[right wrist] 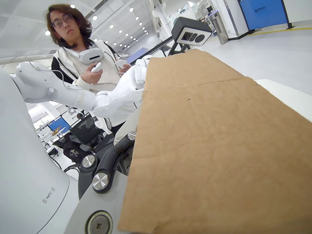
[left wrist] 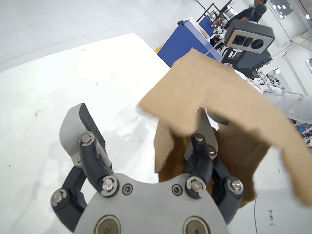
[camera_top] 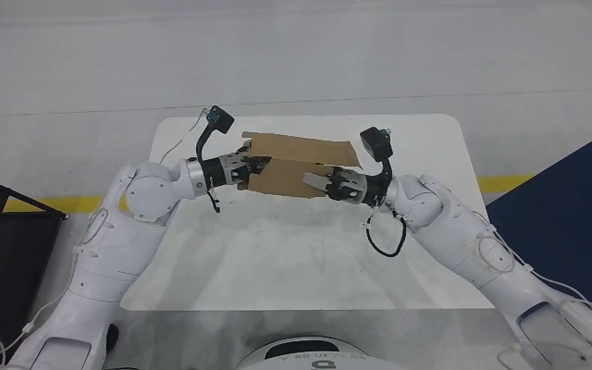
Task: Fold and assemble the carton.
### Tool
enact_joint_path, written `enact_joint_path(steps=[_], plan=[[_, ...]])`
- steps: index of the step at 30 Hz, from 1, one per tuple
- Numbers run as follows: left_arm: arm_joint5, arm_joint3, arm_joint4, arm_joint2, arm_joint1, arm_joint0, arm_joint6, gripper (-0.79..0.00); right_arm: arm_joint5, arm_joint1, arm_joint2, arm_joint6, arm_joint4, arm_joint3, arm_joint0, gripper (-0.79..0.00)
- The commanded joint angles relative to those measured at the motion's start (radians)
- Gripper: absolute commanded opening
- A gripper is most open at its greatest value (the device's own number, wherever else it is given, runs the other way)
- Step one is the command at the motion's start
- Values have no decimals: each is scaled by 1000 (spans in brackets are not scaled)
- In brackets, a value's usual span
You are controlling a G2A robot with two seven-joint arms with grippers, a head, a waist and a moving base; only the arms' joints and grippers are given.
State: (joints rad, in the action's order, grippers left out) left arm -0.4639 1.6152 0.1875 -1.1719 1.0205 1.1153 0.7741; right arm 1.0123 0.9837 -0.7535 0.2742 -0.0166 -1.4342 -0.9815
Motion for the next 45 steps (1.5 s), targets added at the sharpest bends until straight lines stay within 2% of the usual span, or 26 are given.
enact_joint_path(steps=[1,4,13,16,19,25,27,34,36,38,41,43,45], plan=[[-2,-2,-2,-14,-3,7,-6,0,0,-6,-28,5,-24,-17,-15,-785],[-2,2,-12,-39,-7,19,-14,0,0,-13,-68,18,2,-31,-23,-785],[-4,77,-59,-182,-33,101,-9,0,-9,-12,-67,13,-4,-34,-29,-785],[-3,80,-81,-247,-41,136,-25,0,0,-9,-62,9,-92,-45,-49,-785],[-7,72,-129,-313,-49,181,-35,0,0,-7,-52,54,-212,-61,-54,-785],[-5,58,-260,-395,-59,240,-3,0,0,-4,-74,271,-519,-98,-65,-785],[2,60,-262,-399,-60,243,2,0,0,-2,-91,318,-577,-91,-72,-785],[15,54,-273,-391,-58,250,-8,0,0,-2,-91,318,-577,-91,-72,-785],[51,35,-396,-364,-52,254,0,0,-6,-2,-92,324,-562,-98,-72,-785],[85,3,-515,-342,-48,231,42,0,-12,-5,-113,344,-489,-92,-72,-785],[138,-48,-757,-302,-40,170,182,0,0,-9,-153,325,-364,-91,-99,-785],[177,-82,-792,-286,-40,114,263,0,0,-10,-177,307,-298,-99,-121,-785],[197,-95,-756,-266,-41,63,312,0,0,-11,-204,276,-255,-104,-147,-785]])
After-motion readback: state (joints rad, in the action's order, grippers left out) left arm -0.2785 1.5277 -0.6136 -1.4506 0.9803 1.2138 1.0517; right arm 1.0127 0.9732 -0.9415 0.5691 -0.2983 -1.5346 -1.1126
